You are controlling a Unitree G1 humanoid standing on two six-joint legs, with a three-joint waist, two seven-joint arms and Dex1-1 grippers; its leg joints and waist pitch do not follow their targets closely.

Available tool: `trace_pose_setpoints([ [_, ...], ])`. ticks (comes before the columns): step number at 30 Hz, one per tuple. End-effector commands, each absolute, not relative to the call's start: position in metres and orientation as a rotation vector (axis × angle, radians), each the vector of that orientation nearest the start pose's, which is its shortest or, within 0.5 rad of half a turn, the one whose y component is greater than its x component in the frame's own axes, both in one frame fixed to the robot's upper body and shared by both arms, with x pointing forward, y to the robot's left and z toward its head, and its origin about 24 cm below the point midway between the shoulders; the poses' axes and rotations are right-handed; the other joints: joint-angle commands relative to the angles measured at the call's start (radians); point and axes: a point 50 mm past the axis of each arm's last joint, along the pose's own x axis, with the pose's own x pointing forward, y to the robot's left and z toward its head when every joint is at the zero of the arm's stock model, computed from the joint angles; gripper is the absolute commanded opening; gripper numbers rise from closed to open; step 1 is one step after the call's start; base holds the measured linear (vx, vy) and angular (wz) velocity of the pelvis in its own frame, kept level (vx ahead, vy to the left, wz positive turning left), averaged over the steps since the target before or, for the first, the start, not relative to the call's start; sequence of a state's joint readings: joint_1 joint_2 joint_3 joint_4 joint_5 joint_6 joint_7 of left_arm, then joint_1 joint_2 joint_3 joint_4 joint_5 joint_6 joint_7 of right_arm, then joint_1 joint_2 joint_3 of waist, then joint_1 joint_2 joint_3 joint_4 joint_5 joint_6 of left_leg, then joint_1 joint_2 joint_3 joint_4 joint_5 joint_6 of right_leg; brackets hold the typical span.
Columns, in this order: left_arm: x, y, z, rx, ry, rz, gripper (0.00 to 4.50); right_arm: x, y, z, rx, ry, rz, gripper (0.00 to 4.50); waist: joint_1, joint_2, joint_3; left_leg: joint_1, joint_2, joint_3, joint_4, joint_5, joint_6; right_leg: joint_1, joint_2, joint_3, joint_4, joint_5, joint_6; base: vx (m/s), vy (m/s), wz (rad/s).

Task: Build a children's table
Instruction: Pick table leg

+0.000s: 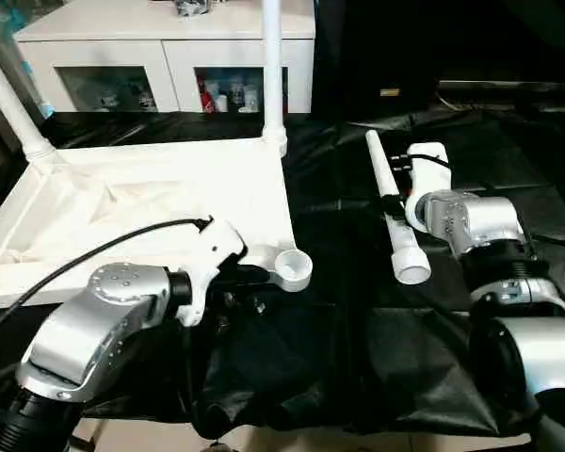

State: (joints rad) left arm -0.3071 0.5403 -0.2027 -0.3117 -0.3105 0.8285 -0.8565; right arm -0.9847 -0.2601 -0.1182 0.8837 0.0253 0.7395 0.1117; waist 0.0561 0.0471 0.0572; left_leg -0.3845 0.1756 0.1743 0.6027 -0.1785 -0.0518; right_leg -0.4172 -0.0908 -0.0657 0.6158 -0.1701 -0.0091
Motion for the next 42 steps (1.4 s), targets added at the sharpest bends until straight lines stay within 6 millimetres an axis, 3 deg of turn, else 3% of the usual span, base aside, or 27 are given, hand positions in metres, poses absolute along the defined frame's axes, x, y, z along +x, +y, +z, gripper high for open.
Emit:
trace_pose_setpoints([
  [1,0.255,0.135,0.11,0.236,0.444,-1.074,2.93,0.393,-0.183,0.107,-0.106,0.679,-0.01,3.1,0.004,-0.006,-0.073,0.014,0.028,-0.009,-0.066,-0.198,-0.025,0.06,-0.041,0.036,-0.058,-0.182,-0.227,0.0,0.0,0.0],
  [10,0.253,0.138,0.108,0.251,0.458,-1.065,3.68,0.391,-0.182,0.098,-0.004,0.763,-0.007,3.1,0.004,-0.008,-0.075,0.014,0.028,-0.006,-0.062,-0.181,-0.019,0.059,-0.039,0.036,-0.055,-0.155,-0.23,0.0,0.0,0.0],
  [19,0.252,0.132,0.112,0.25,0.445,-1.088,4.31,0.385,-0.184,0.083,0.023,0.842,0.021,2.4,0.006,-0.011,-0.073,0.011,0.029,-0.006,-0.061,-0.19,-0.017,0.058,-0.041,0.035,-0.055,-0.19,-0.226,0.0,0.0,0.0],
  [21,0.252,0.131,0.114,0.252,0.439,-1.096,4.38,0.383,-0.185,0.079,0.024,0.855,0.024,2.31,0.007,-0.008,-0.073,0.012,0.029,-0.007,-0.06,-0.195,-0.018,0.058,-0.041,0.035,-0.056,-0.195,-0.226,0.0,0.0,0.0],
  [22,0.252,0.131,0.115,0.255,0.436,-1.097,4.48,0.383,-0.185,0.078,0.025,0.858,0.024,2.05,0.007,-0.006,-0.074,0.012,0.029,-0.007,-0.06,-0.195,-0.019,0.058,-0.041,0.035,-0.055,-0.194,-0.226,0.0,0.0,0.0],
  [28,0.254,0.131,0.117,0.269,0.429,-1.093,4.5,0.381,-0.189,0.074,0.046,0.868,0.011,1.88,0.006,-0.004,-0.072,0.013,0.029,-0.008,-0.06,-0.226,-0.027,0.056,-0.041,0.034,-0.057,-0.217,-0.227,0.0,0.0,0.0],
  [29,0.256,0.132,0.118,0.272,0.42,-1.08,4.5,0.381,-0.191,0.074,0.064,0.863,0.0,1.87,0.006,0.001,-0.072,0.014,0.029,-0.01,-0.06,-0.239,-0.03,0.055,-0.041,0.034,-0.057,-0.23,-0.224,0.0,0.0,0.0],
  [32,0.26,0.132,0.119,0.262,0.401,-1.051,4.5,0.382,-0.193,0.078,0.106,0.84,-0.006,1.86,0.005,-0.003,-0.07,0.014,0.028,-0.01,-0.06,-0.263,-0.036,0.054,-0.04,0.034,-0.06,-0.252,-0.217,0.0,0.0,0.0],
  [33,0.262,0.132,0.119,0.256,0.396,-1.041,4.5,0.383,-0.193,0.08,0.116,0.833,0.0,1.86,0.003,0.006,-0.071,0.016,0.028,-0.01,-0.06,-0.272,-0.039,0.052,-0.039,0.034,-0.062,-0.25,-0.217,0.0,0.0,0.0],
  [36,0.272,0.132,0.122,0.22,0.363,-0.986,4.5,0.387,-0.19,0.088,0.173,0.793,0.043,1.86,0.004,0.003,-0.073,0.013,0.025,-0.011,-0.057,-0.271,-0.035,0.056,-0.038,0.033,-0.06,-0.237,-0.219,0.0,0.0,0.0],
  [38,0.284,0.132,0.126,0.16,0.322,-0.922,4.5,0.39,-0.185,0.097,0.246,0.708,0.127,1.86,0.006,0.007,-0.073,0.013,0.027,-0.013,-0.057,-0.263,-0.031,0.057,-0.04,0.032,-0.059,-0.222,-0.223,0.0,0.0,0.0],
  [39,0.284,0.132,0.126,0.16,0.322,-0.922,4.5,0.39,-0.185,0.097,0.246,0.708,0.127,1.86,0.006,0.003,-0.073,0.01,0.025,-0.011,-0.056,-0.257,-0.024,0.06,-0.038,0.033,-0.06,-0.218,-0.22,0.0,0.0,0.0],
  [41,0.302,0.131,0.132,0.087,0.273,-0.837,4.5,0.39,-0.176,0.105,0.343,0.578,0.28,1.86,0.01,0.013,-0.073,0.009,0.024,-0.011,-0.056,-0.254,-0.011,0.061,-0.036,0.032,-0.062,-0.203,-0.211,0.0,0.0,0.0],
  [42,0.308,0.13,0.135,0.044,0.257,-0.819,4.5,0.388,-0.172,0.108,0.369,0.517,0.352,1.86,0.012,0.008,-0.081,0.009,0.026,-0.014,-0.054,-0.225,-0.004,0.067,-0.041,0.032,-0.058,-0.175,-0.21,0.0,0.0,0.0],
])
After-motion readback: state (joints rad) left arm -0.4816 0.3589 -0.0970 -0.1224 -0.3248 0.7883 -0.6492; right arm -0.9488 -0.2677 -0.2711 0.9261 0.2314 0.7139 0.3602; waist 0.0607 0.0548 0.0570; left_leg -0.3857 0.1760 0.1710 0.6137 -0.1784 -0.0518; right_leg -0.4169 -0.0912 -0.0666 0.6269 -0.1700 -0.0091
